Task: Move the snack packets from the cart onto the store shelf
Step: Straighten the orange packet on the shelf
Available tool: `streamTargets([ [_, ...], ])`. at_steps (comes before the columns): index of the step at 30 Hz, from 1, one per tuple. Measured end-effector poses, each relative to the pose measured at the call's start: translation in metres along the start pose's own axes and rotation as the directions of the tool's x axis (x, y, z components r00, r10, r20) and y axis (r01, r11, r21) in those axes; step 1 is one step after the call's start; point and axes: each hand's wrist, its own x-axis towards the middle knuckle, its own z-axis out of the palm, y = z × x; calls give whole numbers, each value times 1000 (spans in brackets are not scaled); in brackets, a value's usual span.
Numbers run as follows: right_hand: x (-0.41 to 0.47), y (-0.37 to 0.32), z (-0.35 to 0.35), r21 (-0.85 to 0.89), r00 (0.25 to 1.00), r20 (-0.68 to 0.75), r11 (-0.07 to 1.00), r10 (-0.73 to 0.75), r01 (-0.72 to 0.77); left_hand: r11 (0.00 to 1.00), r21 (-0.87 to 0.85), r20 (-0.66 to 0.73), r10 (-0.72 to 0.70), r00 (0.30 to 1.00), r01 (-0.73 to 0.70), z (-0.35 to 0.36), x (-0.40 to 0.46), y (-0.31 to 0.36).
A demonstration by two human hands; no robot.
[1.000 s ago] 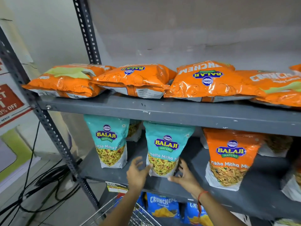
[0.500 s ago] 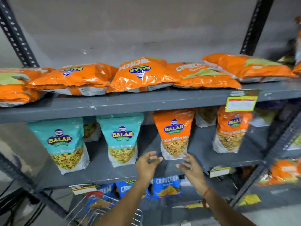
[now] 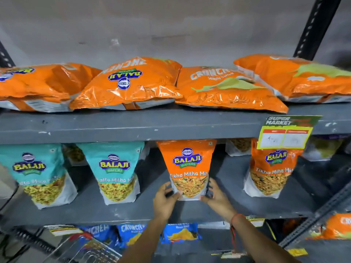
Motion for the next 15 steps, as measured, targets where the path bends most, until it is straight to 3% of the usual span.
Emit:
streamTargets([
  [8, 28, 11, -5, -20, 995, 90, 999, -45, 47, 999, -40, -66, 32, 997, -34, 8, 6, 4],
  [11, 24, 14, -10, 32, 994, 80, 997, -78, 76, 990, -20, -243, 127, 962, -136, 18, -13, 10],
  [13, 16, 15, -20, -14, 990, -75, 993, -121, 121, 975, 39, -271, 220, 937, -218, 34, -29, 14],
  [15, 6, 15, -39, -100, 913, -336, 972, -233, 211, 952, 86, -160, 304, 939, -293, 60, -38, 22],
])
